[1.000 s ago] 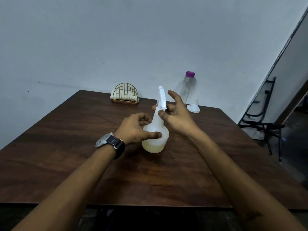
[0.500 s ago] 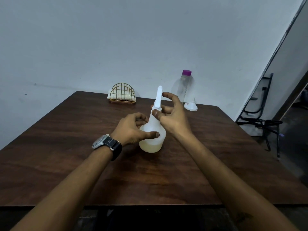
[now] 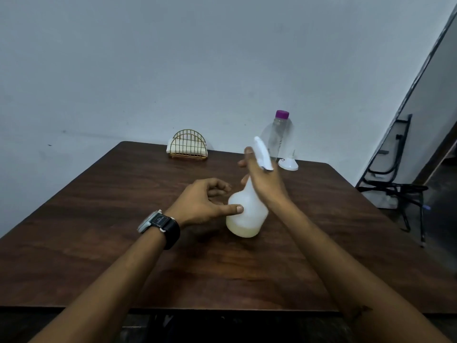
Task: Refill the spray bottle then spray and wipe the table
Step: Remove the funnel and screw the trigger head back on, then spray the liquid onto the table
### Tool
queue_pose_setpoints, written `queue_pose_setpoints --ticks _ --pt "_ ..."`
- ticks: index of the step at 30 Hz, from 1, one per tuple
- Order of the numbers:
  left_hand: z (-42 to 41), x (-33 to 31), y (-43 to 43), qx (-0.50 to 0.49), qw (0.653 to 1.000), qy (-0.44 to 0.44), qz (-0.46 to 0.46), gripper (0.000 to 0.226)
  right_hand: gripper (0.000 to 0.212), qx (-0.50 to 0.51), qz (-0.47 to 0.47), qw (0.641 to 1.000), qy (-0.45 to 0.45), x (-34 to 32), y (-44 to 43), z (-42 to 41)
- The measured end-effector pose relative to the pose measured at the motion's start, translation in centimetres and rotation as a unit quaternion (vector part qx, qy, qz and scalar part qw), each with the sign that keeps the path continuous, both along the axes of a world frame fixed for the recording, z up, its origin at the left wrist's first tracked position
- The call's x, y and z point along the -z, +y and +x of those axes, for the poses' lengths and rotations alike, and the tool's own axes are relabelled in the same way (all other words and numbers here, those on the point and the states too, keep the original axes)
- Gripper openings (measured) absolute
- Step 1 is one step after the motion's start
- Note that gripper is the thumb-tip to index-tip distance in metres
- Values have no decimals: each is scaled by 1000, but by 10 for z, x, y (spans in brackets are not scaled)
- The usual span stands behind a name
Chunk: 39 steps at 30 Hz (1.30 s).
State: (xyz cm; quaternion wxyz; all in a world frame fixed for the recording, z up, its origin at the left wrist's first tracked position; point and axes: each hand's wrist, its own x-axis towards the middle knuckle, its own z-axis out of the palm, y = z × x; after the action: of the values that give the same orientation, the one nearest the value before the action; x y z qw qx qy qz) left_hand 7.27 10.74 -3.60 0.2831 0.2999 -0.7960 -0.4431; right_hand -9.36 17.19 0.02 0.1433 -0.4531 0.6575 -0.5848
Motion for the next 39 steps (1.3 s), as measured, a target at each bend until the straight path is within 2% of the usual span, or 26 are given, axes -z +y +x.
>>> queue_pose_setpoints --ticks 3,6,9,13,17,22,28,32,36,39 --pt "12 -2 -9 -49 997 -19 -57 43 33 19 -7 996 -88 -17 14 -20" --pt "27 0 -21 -114 978 -95 -143 40 30 -11 67 985 -161 -39 34 -46" --pt "33 8 -26 -148 962 -151 -171 43 34 -43 184 973 -135 -52 53 -71" --pt "33 16 -27 -160 950 -204 -175 43 36 -60 277 953 -110 -49 72 -88" --pt "33 22 -28 -190 949 -185 -169 38 29 -63 336 934 -100 -34 85 -91" --pt "39 28 -31 -232 952 -147 -132 30 33 -74 409 906 -84 -20 86 -86" --pt "44 27 -34 -270 955 -82 -87 23 48 -44 422 904 -60 -11 80 -80" --pt "45 25 -35 -272 956 -73 -85 24 54 -53 444 893 -54 -10 80 -78" --pt "42 27 -33 -263 958 -83 -81 27 37 -64 431 899 -45 -14 83 -75" --pt "39 28 -31 -261 957 -91 -83 28 39 -84 424 901 -41 -18 83 -72"
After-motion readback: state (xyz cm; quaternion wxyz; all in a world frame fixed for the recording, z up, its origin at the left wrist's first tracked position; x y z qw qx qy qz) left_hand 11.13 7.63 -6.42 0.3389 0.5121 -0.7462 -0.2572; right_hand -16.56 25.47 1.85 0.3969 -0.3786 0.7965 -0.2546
